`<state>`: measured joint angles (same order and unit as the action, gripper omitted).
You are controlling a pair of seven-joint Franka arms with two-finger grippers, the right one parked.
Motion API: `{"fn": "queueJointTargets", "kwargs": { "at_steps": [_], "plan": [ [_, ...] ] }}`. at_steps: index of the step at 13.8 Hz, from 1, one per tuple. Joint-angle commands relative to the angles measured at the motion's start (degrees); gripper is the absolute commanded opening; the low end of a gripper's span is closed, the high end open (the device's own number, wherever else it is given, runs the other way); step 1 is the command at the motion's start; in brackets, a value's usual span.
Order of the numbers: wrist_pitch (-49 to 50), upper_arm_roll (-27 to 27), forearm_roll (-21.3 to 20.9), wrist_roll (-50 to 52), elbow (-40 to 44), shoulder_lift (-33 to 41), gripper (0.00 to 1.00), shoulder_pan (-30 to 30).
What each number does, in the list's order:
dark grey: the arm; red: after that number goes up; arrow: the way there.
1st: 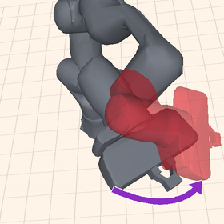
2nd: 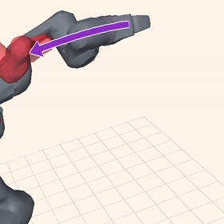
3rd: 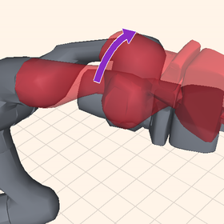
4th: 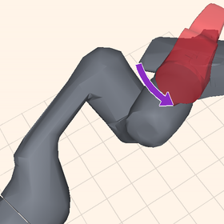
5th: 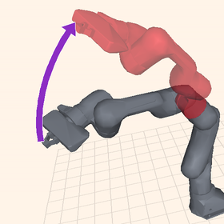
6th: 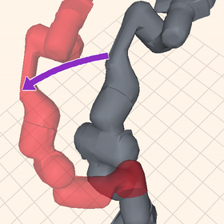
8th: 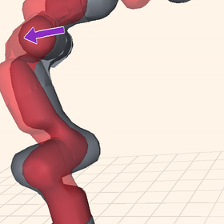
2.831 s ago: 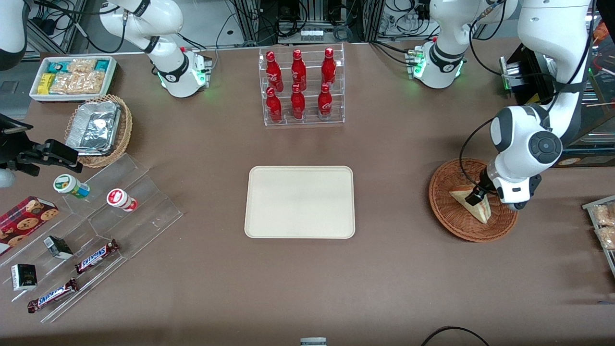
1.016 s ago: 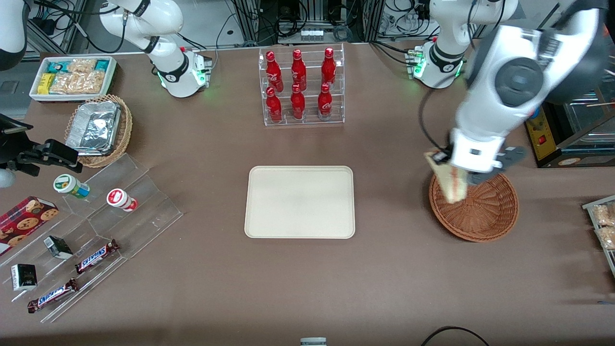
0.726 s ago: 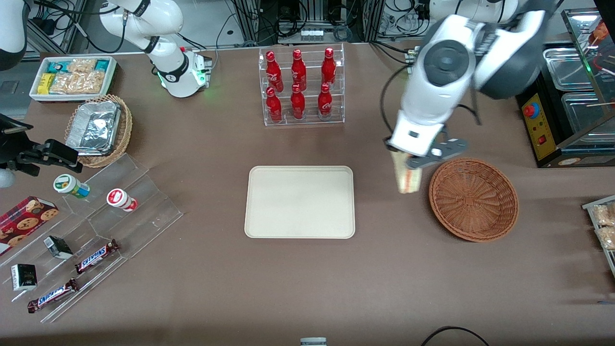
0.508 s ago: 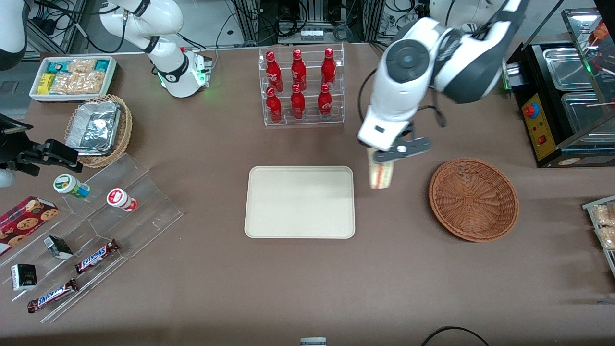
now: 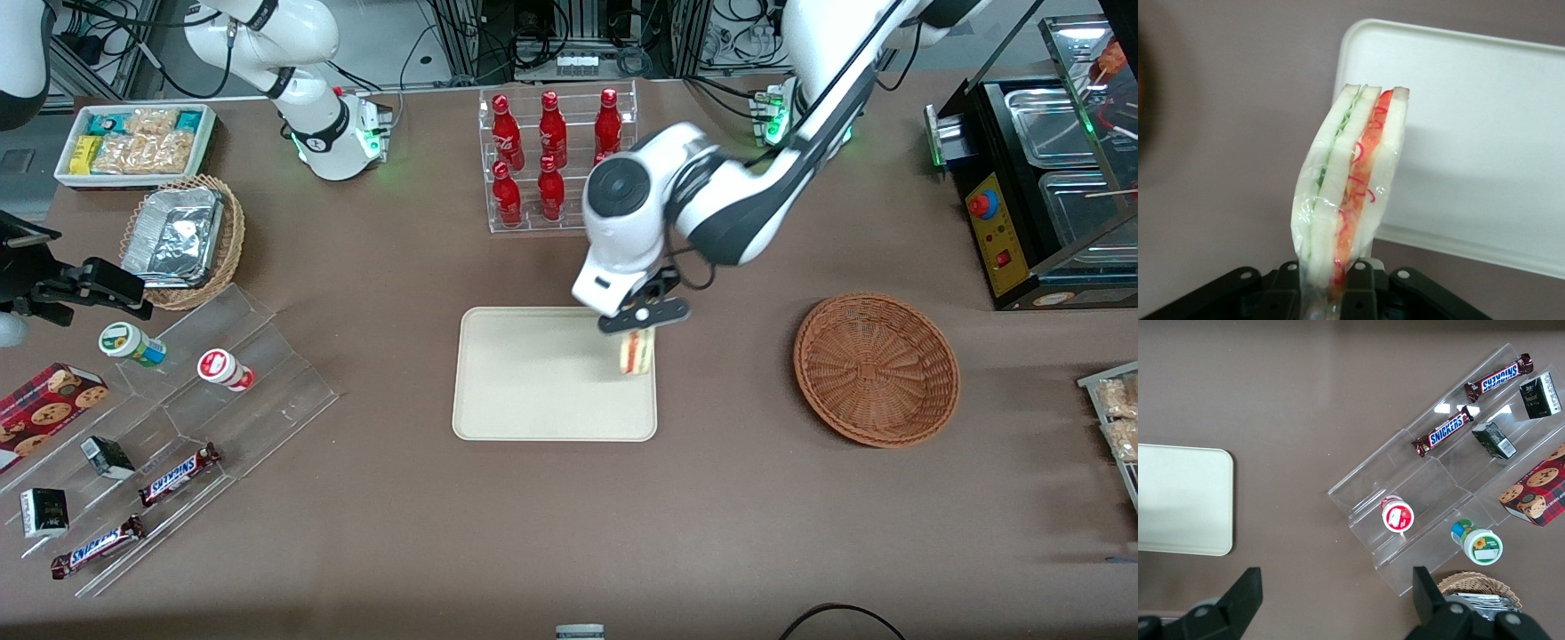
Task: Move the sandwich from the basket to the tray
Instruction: 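Lower the held sandwich onto the cream tray and open the left gripper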
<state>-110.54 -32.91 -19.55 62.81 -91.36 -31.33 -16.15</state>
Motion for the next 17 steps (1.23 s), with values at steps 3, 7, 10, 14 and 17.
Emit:
{"fn": "queueJointTargets", "kwargs": {
  "at_steps": [3,7,10,14,17],
  "plan": [
    [-5.47,1.36,-4.97,2.93,2.41,-6.37,0.19,-1.6],
    [-9.77,7.94,-5.5,3.46,2.85,-9.44,0.19,-7.65],
    [-11.98,11.03,-5.59,5.22,3.11,-11.46,0.19,-10.65],
    [-12.07,11.03,-7.16,5.31,3.11,-12.79,0.71,-10.92],
    [-11.46,11.03,-6.91,5.31,3.72,-11.39,1.0,-10.66]
  ]
}}
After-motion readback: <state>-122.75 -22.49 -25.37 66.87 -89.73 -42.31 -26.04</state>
